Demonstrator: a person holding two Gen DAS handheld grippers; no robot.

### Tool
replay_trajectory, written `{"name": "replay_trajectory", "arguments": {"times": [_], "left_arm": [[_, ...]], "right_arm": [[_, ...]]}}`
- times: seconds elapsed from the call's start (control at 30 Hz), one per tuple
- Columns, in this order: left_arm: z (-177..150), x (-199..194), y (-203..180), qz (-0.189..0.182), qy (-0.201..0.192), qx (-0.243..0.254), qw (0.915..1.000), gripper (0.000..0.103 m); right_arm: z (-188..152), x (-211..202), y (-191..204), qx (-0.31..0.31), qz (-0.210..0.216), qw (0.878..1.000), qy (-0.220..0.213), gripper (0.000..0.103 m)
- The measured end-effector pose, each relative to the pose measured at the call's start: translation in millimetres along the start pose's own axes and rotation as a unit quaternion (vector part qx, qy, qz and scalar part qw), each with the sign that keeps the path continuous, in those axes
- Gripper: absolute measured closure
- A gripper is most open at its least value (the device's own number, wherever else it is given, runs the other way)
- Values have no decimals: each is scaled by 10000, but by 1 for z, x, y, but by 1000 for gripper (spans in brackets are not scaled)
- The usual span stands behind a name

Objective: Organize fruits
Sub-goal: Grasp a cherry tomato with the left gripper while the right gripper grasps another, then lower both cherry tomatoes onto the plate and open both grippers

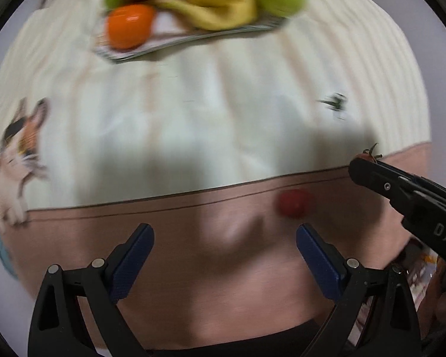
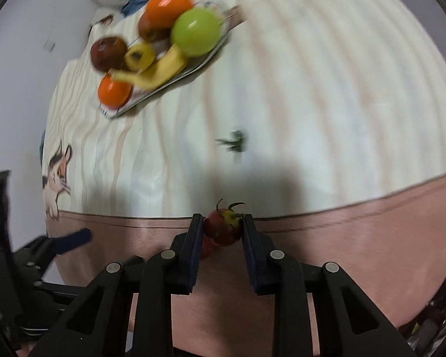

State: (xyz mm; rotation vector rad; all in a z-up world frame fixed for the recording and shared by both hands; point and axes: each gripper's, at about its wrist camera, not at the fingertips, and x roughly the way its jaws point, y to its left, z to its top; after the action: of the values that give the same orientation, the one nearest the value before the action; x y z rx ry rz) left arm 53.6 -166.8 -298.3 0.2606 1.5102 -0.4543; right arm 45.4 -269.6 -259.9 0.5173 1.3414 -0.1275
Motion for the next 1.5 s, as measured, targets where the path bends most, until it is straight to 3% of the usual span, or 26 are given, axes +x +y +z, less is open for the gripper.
{"name": "replay_trajectory", "arguments": {"times": [0.1,0.27,0.33,0.37,0.47,0.63,0.8,1.07,1.27,1.5], "left_arm": [[5,14,-25,-94,63,287,9995,21],[10,36,-53,-208,227,591,9978,32],[11,43,-65,-163,255,767,9966,47],[10,46,-70,-121,266,841,9960,63],[6,50,-78,21,213,1013,9946,75],[16,34,-55,-9,32,694,9976,75],[36,0,0,-153,-286,-58,9995,75],[90,-35,101,-675,-503,-1457,9857,75],[136,-38,140,-490,-738,-1593,9832,75],[180,-22,178,-497,-709,-1391,9865,75]], "right_arm": [[-2,-8,-18,196,-118,9997,-25,75],[-8,-10,-40,416,-220,9989,9,75],[-12,-10,-44,468,-239,9986,11,75],[-13,-10,-45,486,-241,9985,10,75],[-14,-10,-47,512,-255,9984,9,75],[-12,-17,-43,389,-273,9988,-104,75],[-2,-20,-23,126,-89,9995,-264,75],[26,5,48,-299,769,9924,-911,75],[61,48,104,-238,1117,9841,-1364,75],[91,77,134,-167,1001,9831,-1527,75]]}}
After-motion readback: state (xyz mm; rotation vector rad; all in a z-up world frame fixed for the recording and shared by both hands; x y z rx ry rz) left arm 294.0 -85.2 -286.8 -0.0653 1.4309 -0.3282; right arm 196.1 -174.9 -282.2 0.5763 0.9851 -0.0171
